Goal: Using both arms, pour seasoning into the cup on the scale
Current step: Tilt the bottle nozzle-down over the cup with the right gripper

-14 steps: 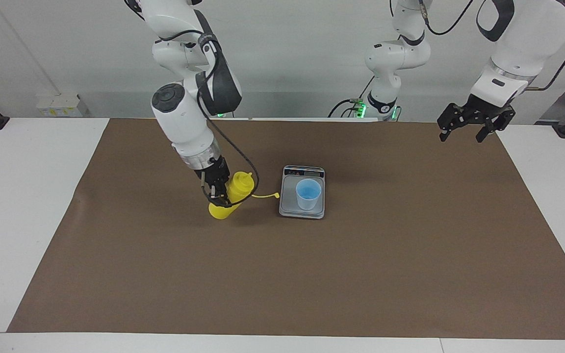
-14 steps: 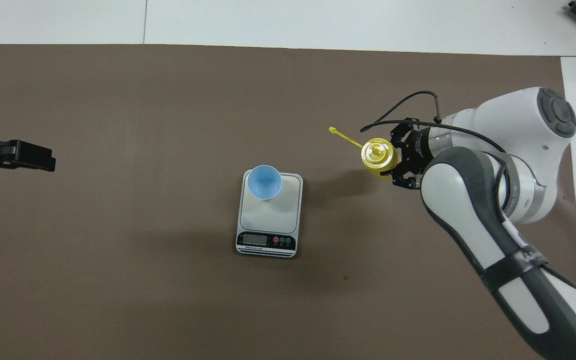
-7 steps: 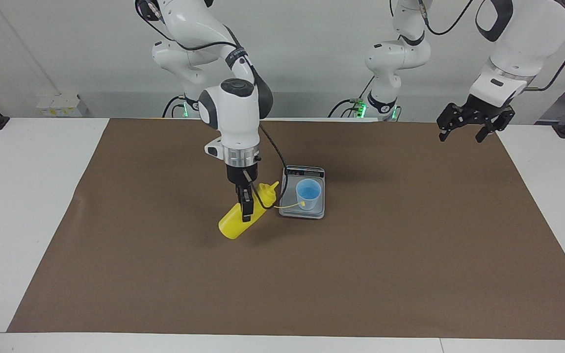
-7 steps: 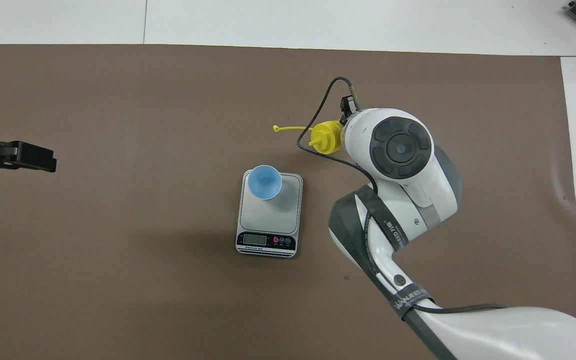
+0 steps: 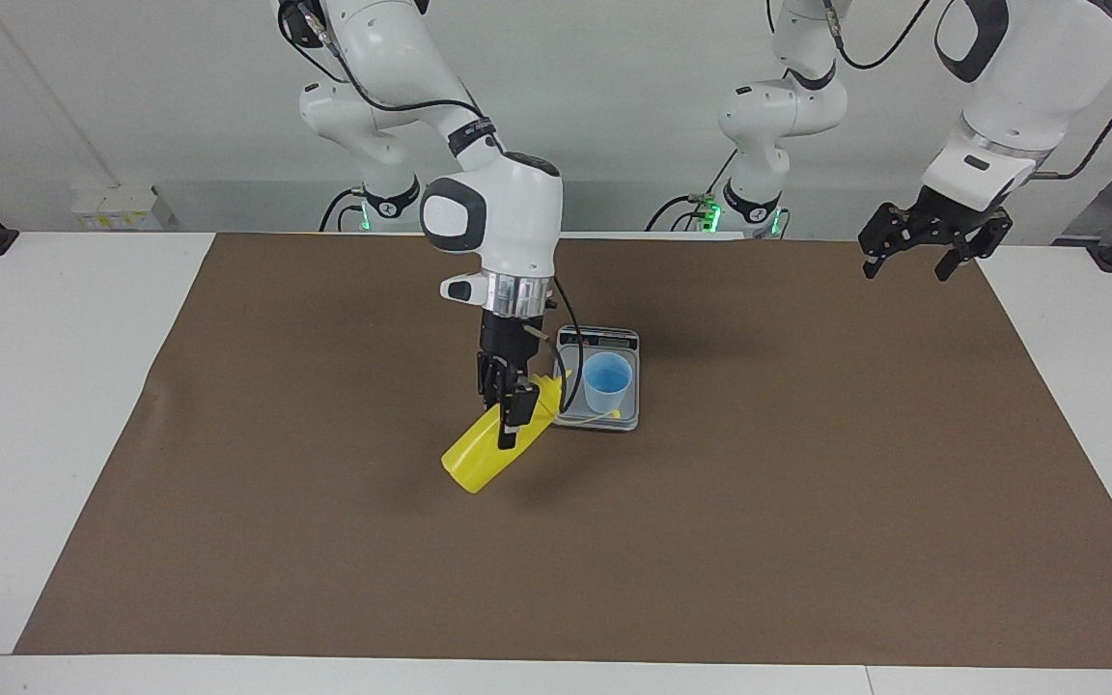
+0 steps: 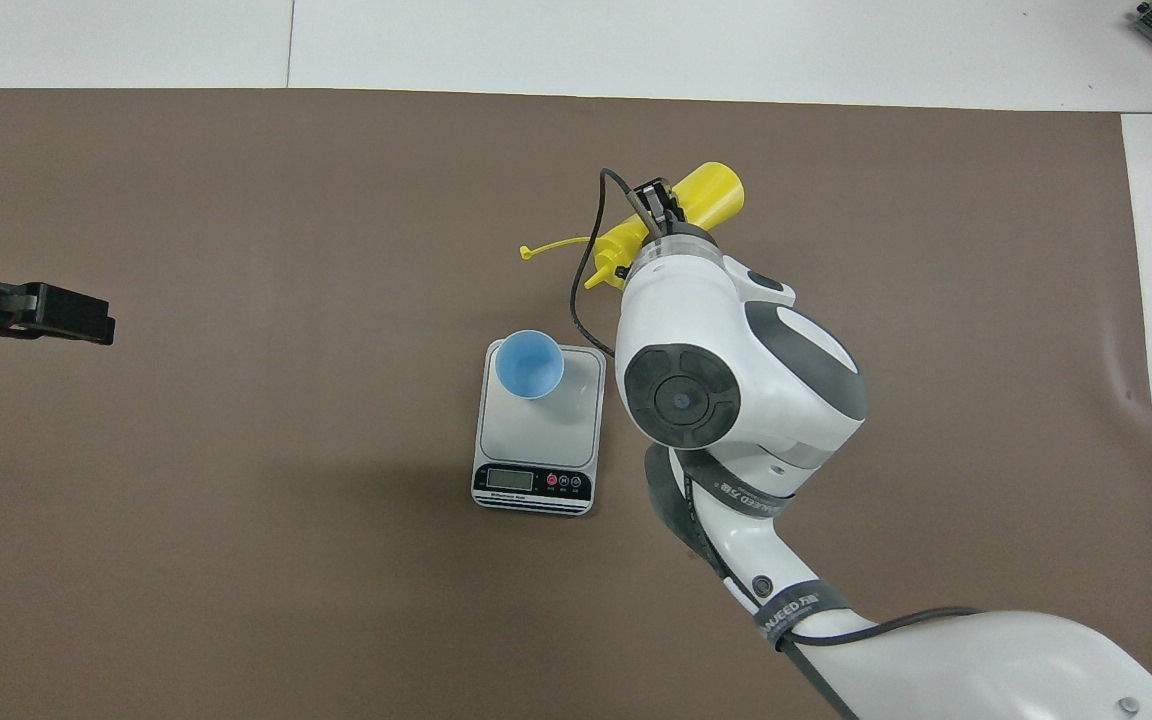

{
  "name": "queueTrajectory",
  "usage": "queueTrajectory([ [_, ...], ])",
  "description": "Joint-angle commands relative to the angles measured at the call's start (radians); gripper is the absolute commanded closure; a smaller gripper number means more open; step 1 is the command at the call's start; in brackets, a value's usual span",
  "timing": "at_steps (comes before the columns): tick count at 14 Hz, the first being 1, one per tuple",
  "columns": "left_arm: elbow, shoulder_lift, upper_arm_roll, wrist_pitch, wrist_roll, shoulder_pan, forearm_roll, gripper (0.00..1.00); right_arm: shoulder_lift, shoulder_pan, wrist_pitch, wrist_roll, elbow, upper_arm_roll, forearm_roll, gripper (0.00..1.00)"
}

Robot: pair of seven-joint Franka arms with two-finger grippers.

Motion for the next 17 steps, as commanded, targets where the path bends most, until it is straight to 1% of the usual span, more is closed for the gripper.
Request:
queueTrajectory([
  [1, -0.001, -0.002, -0.001, -0.013, 0.008, -0.003, 0.016, 0.00, 0.040, 0.025, 0.031, 0.111, 0.027, 0.000, -0.205, 1.00],
  [3, -0.003, -0.002, -0.001, -0.012, 0.008, -0.003, 0.016, 0.00, 0.057, 0.062, 0.022, 0.170, 0.027, 0.000, -0.327, 1.00],
  [4, -0.003, -0.002, -0.001, -0.012, 0.008, -0.003, 0.016, 0.00, 0.059, 0.076, 0.019, 0.203, 0.027, -0.002, -0.352, 1.00],
  [7, -0.006, -0.004, -0.001, -0.009, 0.010, -0.003, 0.016, 0.00, 0.059, 0.105, -0.010, 0.214, 0.028, -0.002, -0.456, 1.00],
  [10, -0.009, -0.004, -0.001, -0.009, 0.010, -0.003, 0.016, 0.00, 0.074, 0.124, -0.041, 0.265, 0.017, 0.000, -0.646, 1.00],
  [14, -0.009, -0.004, -0.001, -0.007, 0.010, -0.003, 0.016, 0.00, 0.074, 0.131, -0.047, 0.277, 0.013, 0.000, -0.748, 1.00],
  [15, -0.009, -0.004, -0.001, -0.007, 0.010, -0.003, 0.016, 0.00, 0.074, 0.145, -0.050, 0.286, 0.013, 0.000, -0.752, 1.00],
  [17, -0.009, -0.004, -0.001, -0.007, 0.010, -0.003, 0.016, 0.00, 0.071, 0.157, -0.085, 0.329, 0.013, 0.000, -0.797, 1.00],
])
